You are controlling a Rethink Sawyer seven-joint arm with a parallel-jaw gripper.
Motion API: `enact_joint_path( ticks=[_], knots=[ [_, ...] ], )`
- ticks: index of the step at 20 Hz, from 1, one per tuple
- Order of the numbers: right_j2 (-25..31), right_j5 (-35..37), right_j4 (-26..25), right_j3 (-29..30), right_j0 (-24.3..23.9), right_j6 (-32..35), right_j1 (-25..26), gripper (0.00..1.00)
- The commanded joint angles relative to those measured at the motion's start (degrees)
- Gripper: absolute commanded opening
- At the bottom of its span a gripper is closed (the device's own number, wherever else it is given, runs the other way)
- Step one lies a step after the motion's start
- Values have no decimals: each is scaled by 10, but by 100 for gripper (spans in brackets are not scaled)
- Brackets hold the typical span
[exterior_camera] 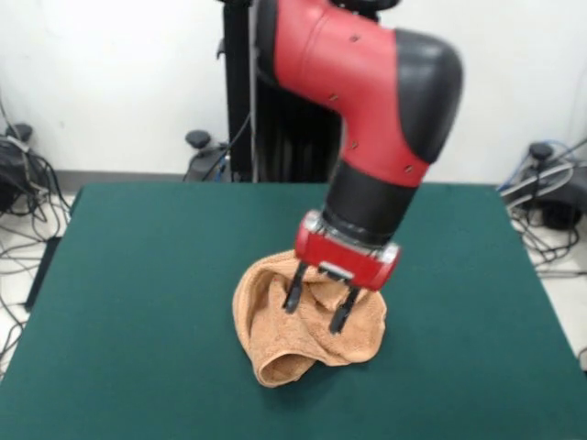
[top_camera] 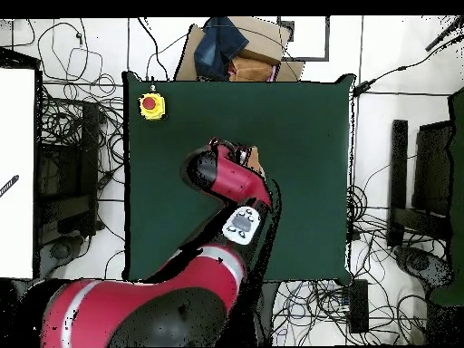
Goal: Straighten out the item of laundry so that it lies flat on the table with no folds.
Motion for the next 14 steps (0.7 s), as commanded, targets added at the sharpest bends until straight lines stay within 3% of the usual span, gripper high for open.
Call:
enact_joint_path(
  ticks=[1,6,9,12,14],
  knots=[
    [-127,121,104,-3,19,256,85,100],
    [-210,207,139,-53,9,332,153,100],
    [-243,215,143,-77,9,361,188,100],
    [-253,221,141,-91,10,387,206,100],
    [-219,188,148,-87,-1,392,196,100]
  ],
)
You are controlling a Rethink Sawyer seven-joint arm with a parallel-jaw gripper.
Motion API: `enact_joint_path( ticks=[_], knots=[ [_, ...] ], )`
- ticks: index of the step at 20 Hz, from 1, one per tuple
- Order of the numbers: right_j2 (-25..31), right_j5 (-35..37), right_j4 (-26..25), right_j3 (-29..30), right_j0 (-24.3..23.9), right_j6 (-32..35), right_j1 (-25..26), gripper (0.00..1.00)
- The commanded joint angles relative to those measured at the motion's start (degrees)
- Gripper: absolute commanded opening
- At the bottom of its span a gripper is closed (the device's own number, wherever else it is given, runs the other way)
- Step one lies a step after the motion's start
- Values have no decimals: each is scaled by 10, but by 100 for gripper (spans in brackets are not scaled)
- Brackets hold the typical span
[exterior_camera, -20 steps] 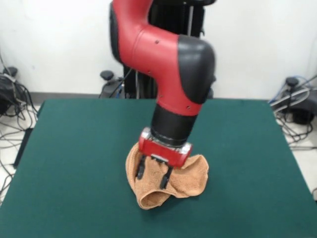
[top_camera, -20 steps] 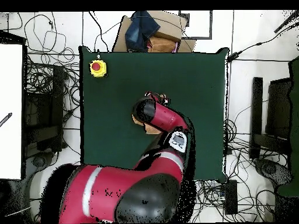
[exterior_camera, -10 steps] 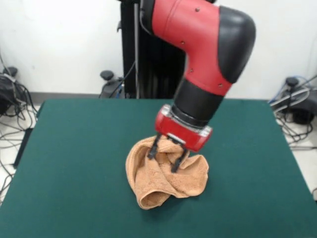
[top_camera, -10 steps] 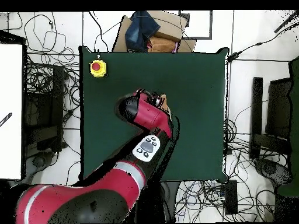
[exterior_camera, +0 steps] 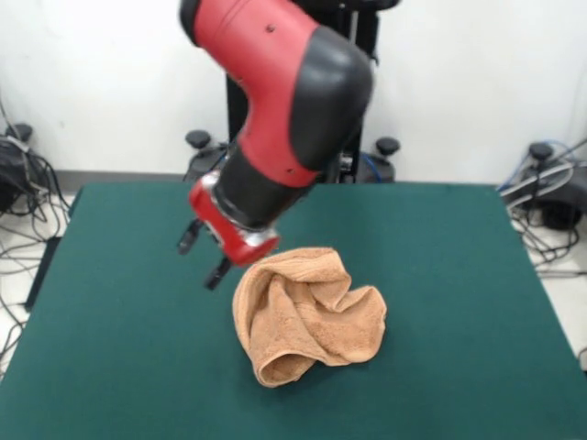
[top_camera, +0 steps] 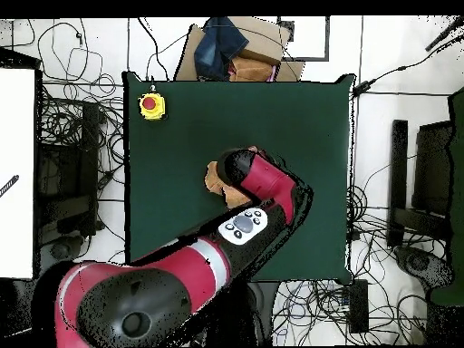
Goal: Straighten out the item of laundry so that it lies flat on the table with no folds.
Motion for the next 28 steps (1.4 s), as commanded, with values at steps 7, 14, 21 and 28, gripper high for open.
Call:
enact_joint_path(
  ticks=[7,14,21,28],
  knots=[
    [201,-149,-7,51,-95,126,-93,100],
    [346,-234,-128,95,-188,102,-182,100],
    [357,-208,-128,119,-192,148,-193,100],
    [284,-28,-106,103,-128,149,-181,100]
  ],
)
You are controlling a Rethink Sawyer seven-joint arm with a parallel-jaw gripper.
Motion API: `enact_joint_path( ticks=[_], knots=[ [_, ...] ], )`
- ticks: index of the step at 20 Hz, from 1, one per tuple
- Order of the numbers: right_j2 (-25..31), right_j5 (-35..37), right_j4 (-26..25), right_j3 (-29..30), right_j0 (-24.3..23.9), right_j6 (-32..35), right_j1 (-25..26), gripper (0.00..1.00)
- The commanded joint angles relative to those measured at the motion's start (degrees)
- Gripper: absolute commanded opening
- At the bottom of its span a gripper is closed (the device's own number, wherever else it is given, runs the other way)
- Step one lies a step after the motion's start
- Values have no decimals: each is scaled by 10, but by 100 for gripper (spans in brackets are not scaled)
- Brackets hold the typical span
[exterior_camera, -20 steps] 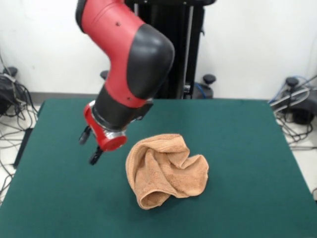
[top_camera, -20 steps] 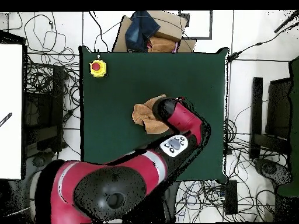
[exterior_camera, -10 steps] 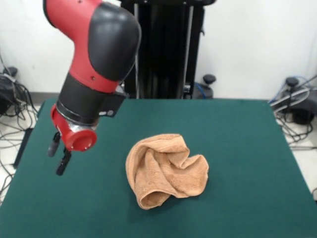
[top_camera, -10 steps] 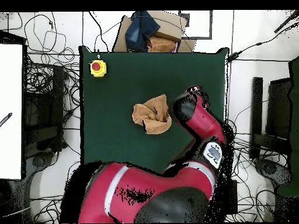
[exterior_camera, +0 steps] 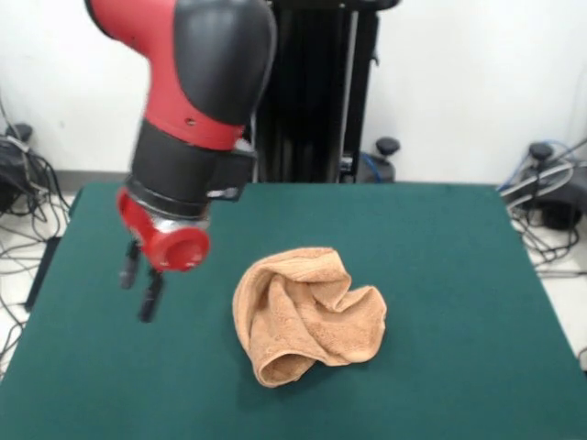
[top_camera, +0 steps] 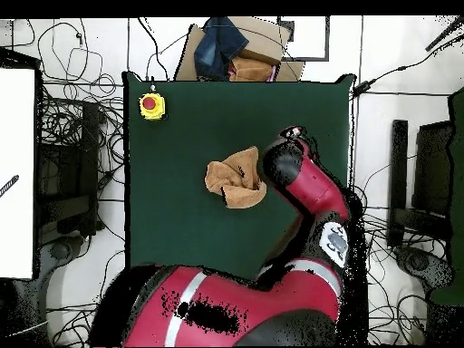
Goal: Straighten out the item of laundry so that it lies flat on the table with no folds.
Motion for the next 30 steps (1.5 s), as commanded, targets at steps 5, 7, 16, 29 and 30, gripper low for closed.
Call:
enact_joint_path(
  ticks=[5,7,16,29,30],
  knots=[
    [74,151,-26,78,44,68,-27,100],
    [96,132,-43,107,35,46,-43,100],
    [325,86,-383,175,-94,-280,-165,100],
    [310,166,-442,211,-127,-119,-140,100],
    [281,153,-420,208,-105,-79,-130,100]
  ],
)
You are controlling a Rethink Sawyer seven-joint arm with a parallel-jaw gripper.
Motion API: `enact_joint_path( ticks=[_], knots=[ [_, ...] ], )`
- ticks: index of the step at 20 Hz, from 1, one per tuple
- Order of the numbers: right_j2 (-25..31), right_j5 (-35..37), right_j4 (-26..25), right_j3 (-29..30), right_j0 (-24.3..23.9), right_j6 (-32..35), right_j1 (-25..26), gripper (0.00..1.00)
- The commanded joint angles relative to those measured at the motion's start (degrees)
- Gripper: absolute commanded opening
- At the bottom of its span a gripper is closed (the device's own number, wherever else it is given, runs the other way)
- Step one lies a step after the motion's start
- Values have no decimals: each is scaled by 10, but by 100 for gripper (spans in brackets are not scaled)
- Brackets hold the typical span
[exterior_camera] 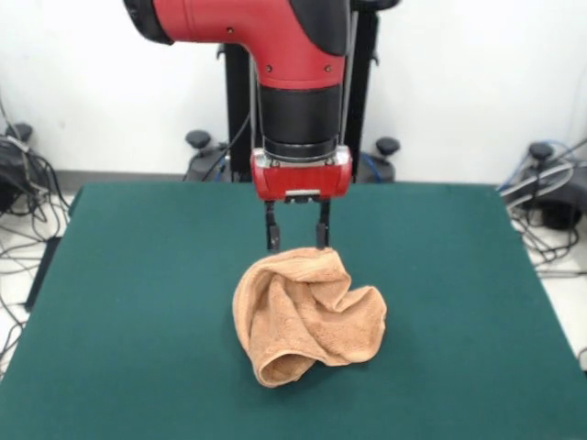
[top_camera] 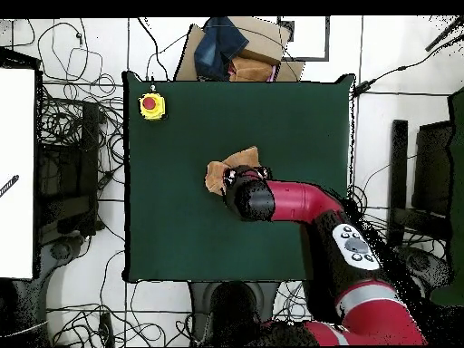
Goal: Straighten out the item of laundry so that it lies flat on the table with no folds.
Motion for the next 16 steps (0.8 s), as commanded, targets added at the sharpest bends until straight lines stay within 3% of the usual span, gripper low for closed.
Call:
enact_joint_path(
  ticks=[1,3,5,10,16],
  knots=[
    [-62,57,93,65,95,214,29,100],
    [-108,22,134,66,140,268,50,100],
    [-135,6,156,62,173,278,65,100],
    [-96,-45,165,72,172,255,89,100],
    [-109,-81,148,54,207,265,104,100]
  ],
)
